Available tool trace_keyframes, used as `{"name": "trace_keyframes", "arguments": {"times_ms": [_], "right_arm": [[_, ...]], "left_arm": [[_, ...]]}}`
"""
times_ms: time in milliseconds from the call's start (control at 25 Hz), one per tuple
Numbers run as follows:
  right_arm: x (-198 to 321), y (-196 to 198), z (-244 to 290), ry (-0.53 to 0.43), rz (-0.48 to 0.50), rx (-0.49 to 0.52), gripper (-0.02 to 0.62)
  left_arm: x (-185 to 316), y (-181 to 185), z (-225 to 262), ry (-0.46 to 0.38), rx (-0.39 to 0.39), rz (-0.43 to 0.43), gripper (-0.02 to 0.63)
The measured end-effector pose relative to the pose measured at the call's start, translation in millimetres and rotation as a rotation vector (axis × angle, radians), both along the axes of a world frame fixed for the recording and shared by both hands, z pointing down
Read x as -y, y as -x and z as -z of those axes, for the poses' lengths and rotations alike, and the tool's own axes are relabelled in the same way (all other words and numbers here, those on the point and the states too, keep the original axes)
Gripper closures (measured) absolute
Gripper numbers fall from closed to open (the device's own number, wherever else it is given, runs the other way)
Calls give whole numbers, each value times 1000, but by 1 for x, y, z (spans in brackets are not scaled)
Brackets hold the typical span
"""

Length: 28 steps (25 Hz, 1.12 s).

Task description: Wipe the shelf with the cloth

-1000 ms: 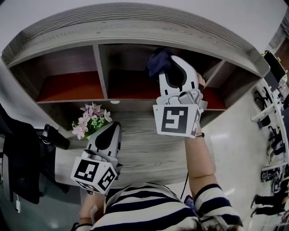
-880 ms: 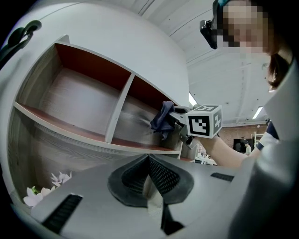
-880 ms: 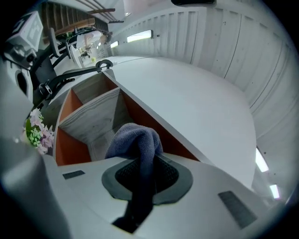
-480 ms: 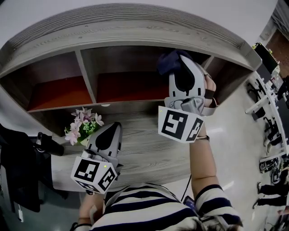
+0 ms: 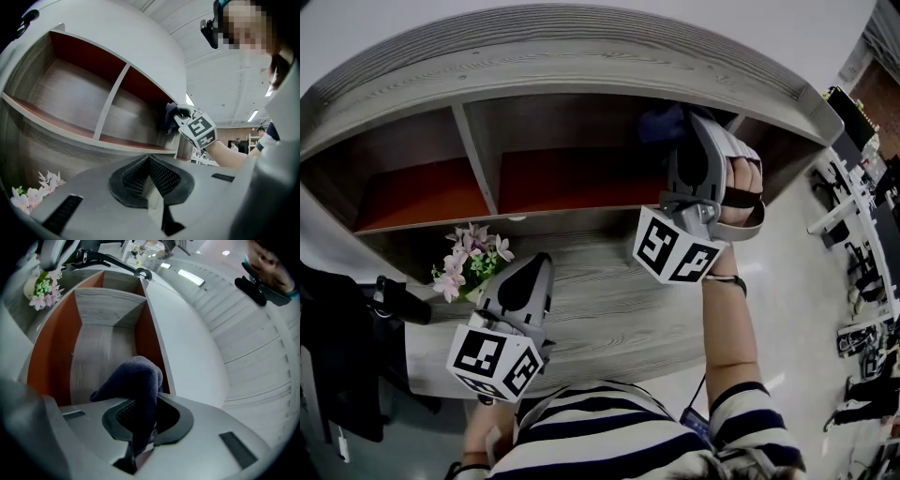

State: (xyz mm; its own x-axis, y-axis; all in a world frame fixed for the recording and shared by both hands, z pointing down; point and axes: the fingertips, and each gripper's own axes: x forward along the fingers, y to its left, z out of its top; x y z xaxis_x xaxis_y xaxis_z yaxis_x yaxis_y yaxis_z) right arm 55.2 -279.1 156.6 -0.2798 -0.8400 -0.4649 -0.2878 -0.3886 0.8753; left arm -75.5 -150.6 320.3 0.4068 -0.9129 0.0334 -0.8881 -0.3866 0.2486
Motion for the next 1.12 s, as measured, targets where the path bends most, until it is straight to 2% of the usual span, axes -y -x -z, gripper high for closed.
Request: {"name": "trace_keyframes", "arguments": {"times_ms": [280, 760, 1120], "right_arm": [[17, -15, -19, 91, -99, -23, 537], [19, -18, -60, 207, -118, -29, 537], [18, -21, -95, 329, -120, 33, 537]], "left_arm": [[0, 1, -1, 3, -3, 5, 589], [-4, 2, -4, 9, 3, 2, 589], [-7, 6, -5, 16, 3, 17, 589]]}}
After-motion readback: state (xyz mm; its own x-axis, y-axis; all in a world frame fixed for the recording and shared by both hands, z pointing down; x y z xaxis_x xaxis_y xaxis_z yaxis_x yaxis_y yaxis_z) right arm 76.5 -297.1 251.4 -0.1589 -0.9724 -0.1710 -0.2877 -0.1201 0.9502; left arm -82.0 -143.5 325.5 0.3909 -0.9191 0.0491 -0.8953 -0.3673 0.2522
